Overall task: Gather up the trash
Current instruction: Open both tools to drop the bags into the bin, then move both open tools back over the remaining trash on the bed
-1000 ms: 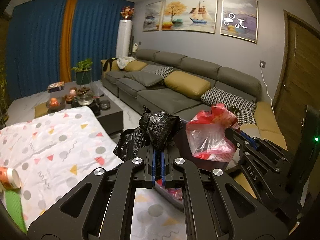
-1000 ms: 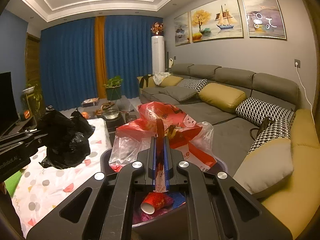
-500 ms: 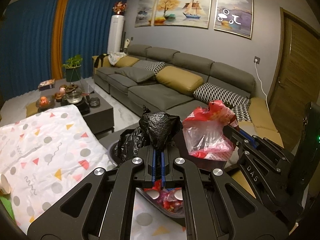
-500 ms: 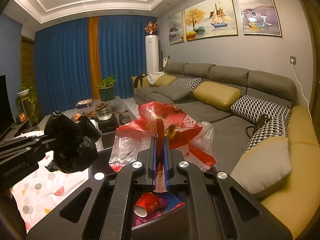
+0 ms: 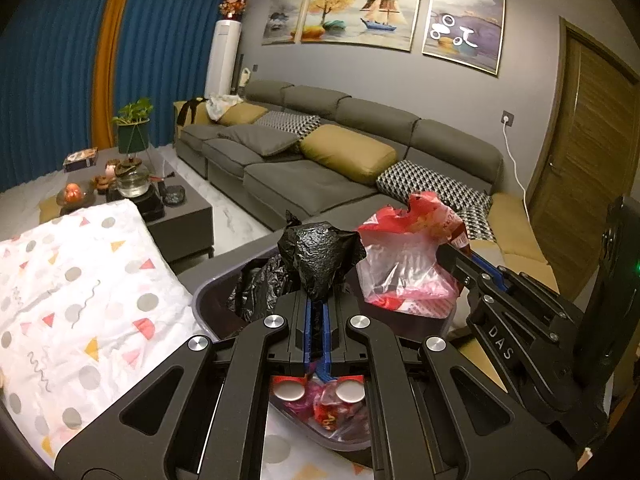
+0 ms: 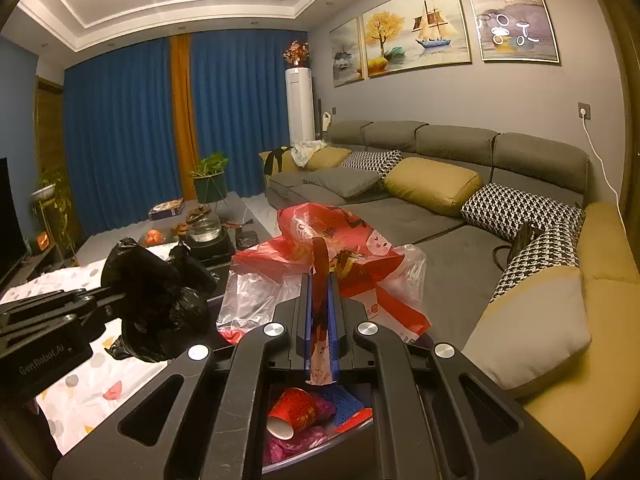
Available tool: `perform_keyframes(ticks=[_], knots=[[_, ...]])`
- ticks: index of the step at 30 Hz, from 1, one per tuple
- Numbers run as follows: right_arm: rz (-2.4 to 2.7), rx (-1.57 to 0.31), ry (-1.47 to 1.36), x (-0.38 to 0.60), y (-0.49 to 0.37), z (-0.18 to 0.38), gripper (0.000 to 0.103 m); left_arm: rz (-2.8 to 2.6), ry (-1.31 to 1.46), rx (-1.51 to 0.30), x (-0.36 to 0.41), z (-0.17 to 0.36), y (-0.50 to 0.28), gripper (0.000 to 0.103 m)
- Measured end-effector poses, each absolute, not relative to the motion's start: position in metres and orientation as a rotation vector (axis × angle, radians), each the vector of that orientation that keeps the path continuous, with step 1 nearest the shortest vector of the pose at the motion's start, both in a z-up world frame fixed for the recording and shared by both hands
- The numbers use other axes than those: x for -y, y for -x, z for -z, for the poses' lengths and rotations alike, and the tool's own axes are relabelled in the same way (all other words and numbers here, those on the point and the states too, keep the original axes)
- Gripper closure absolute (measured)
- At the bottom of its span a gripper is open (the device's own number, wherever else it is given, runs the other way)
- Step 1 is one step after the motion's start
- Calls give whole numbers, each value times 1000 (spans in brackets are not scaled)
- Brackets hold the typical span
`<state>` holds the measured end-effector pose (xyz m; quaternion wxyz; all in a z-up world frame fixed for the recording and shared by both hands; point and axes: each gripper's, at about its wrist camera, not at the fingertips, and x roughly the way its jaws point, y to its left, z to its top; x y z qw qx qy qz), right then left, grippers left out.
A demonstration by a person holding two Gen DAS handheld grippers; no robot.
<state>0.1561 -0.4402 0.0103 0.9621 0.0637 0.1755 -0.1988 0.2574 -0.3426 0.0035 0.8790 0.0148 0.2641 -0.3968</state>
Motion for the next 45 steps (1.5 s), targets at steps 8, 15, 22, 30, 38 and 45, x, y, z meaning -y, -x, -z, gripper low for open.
perform_keyframes(ticks=[8,15,22,30,38,45], knots=[[407,-356,-139,445,-156,-10,95,831,-35,-562,351,0,-261,100],[402,-361,-149,451,-158,-9,95,837,-34,-567,356,3,-262,100],[400,-365,-170,461,-158,-9,86,838,-24,-582,356,9,-264,89],[405,-340,-181,464,-154,-15,61,778,6,-572,339,11,-266,28],[423,-303,-178,461,-144,-21,45,654,49,-550,294,11,-257,13],[404,-277,-164,434,-125,-26,32,488,24,-498,238,9,-233,9]])
